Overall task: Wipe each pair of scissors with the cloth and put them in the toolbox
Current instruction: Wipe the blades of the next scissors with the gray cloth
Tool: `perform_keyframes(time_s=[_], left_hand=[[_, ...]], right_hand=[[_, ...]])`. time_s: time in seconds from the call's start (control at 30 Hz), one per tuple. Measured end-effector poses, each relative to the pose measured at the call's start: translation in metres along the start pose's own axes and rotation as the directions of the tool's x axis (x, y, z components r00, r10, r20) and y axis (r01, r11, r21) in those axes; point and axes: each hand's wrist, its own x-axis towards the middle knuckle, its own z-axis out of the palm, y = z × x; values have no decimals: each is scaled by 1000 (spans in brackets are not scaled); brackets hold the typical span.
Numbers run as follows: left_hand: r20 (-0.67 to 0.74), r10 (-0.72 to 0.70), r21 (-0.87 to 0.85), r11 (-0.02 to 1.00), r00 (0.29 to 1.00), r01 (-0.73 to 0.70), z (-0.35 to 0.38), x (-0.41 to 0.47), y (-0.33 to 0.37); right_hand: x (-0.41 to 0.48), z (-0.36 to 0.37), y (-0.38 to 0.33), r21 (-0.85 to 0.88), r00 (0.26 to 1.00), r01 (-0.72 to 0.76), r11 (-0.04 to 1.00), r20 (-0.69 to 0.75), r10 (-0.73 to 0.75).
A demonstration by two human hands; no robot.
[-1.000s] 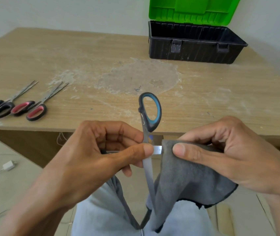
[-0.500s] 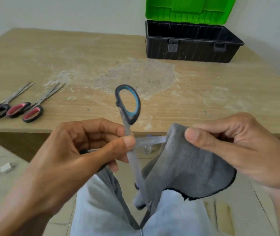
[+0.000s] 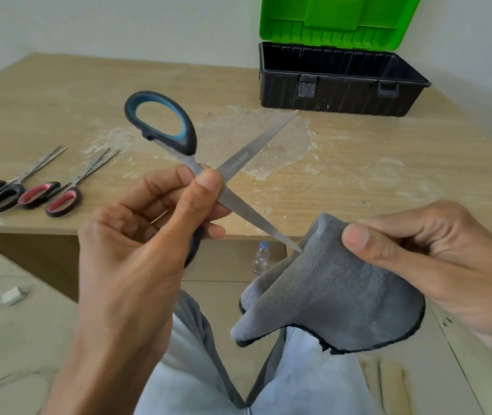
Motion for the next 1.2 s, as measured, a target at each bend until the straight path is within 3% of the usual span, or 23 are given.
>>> perform_keyframes(time_s=[0.4, 0.57, 0.8, 1.1, 1.2], left_hand=[[-84, 50, 17, 999, 995, -49, 0, 2, -3], [-49, 75, 75, 995, 996, -71, 8, -5, -9], [-53, 71, 44, 997, 996, -69, 7, -5, -8], [-80, 10, -2, 1000, 997, -10, 19, -15, -11], [-106, 5, -45, 999, 994, -10, 21, -17, -12]], right_hand=[[3, 1, 4, 29, 1000, -7, 1000, -17, 7], [4, 6, -2, 17, 1000, 19, 1000, 19, -19], [4, 5, 0, 16, 1000, -12, 1000, -23, 13], [12, 21, -8, 12, 998, 64, 998, 1, -64], [13, 25, -11, 18, 995, 77, 997, -61, -76]])
